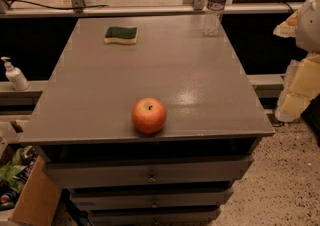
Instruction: Move apple near sponge
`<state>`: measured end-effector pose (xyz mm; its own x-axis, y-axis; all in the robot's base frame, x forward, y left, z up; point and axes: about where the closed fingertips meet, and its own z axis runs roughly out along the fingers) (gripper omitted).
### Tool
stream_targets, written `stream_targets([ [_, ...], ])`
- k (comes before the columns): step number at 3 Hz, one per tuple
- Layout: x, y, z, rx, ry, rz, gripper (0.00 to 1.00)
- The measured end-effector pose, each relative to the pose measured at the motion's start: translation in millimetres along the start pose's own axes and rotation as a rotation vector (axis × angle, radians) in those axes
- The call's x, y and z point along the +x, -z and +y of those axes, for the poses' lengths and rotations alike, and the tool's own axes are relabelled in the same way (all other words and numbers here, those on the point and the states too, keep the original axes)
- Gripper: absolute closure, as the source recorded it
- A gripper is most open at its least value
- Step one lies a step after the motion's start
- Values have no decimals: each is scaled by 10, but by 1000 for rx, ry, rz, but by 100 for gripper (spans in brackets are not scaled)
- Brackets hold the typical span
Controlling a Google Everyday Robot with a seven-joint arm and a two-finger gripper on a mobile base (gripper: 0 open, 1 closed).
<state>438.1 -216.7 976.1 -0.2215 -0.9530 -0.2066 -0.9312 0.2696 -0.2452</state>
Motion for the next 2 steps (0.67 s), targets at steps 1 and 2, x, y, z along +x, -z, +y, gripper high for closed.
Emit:
stream_targets([
  [1,0,0,0,0,0,0,0],
  [2,-109,-128,18,-26,5,-88,0],
])
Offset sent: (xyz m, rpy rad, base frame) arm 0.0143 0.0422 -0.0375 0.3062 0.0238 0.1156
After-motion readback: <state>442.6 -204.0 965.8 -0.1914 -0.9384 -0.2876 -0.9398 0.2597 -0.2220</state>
